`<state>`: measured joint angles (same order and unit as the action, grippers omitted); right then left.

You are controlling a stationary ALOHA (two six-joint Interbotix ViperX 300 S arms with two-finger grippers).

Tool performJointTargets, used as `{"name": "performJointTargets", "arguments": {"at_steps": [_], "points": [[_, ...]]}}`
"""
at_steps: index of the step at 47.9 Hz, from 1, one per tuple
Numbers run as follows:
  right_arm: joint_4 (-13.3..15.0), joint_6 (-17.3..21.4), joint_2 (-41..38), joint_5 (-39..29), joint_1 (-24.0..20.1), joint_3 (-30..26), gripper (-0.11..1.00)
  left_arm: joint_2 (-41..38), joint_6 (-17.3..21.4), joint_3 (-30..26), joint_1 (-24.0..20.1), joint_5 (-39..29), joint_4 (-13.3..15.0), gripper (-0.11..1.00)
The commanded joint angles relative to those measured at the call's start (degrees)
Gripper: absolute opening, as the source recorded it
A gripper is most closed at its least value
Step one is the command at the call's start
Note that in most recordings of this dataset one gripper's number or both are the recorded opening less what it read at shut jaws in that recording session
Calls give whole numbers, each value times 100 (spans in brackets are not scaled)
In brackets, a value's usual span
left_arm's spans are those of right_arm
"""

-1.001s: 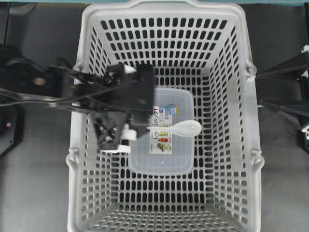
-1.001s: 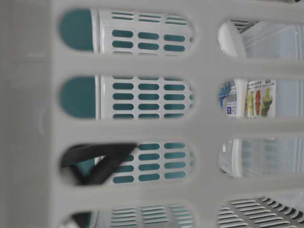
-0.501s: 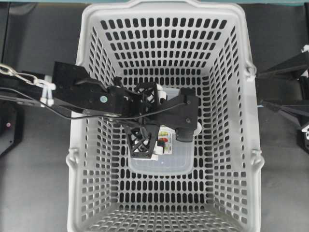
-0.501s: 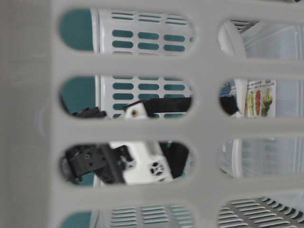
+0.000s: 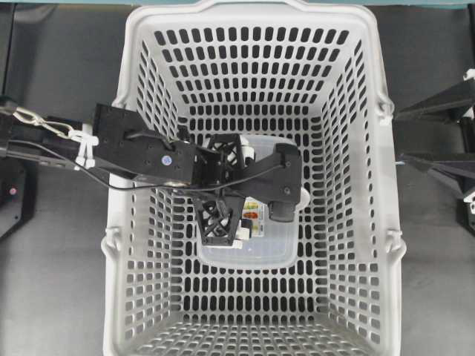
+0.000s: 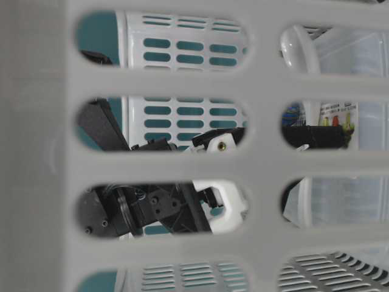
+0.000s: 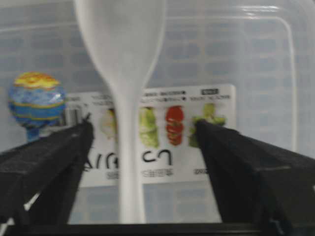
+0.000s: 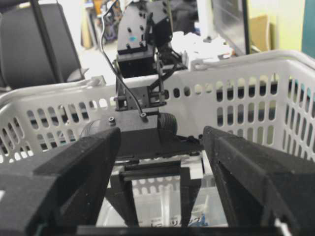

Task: Pick up the chinese spoon from the shopping basket with the left arm.

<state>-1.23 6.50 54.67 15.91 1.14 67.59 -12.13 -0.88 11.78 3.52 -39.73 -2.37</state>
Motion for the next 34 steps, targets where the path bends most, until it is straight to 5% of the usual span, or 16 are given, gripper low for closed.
{"name": "performJointTargets", "arguments": {"at_steps": [1, 7, 16, 34], "points": [[-18, 9, -44, 26, 9, -62, 66, -44, 35, 9, 35, 35, -26, 82], [-18, 18, -53, 26, 9, -62, 66, -26, 97, 9, 44, 53, -18, 66], [-18, 18, -53, 18, 9, -53, 66, 53, 114, -9, 35, 53, -26, 15], [-18, 18, -44, 9, 9, -44, 66, 677, 114, -694, 0, -536, -18, 13]]}}
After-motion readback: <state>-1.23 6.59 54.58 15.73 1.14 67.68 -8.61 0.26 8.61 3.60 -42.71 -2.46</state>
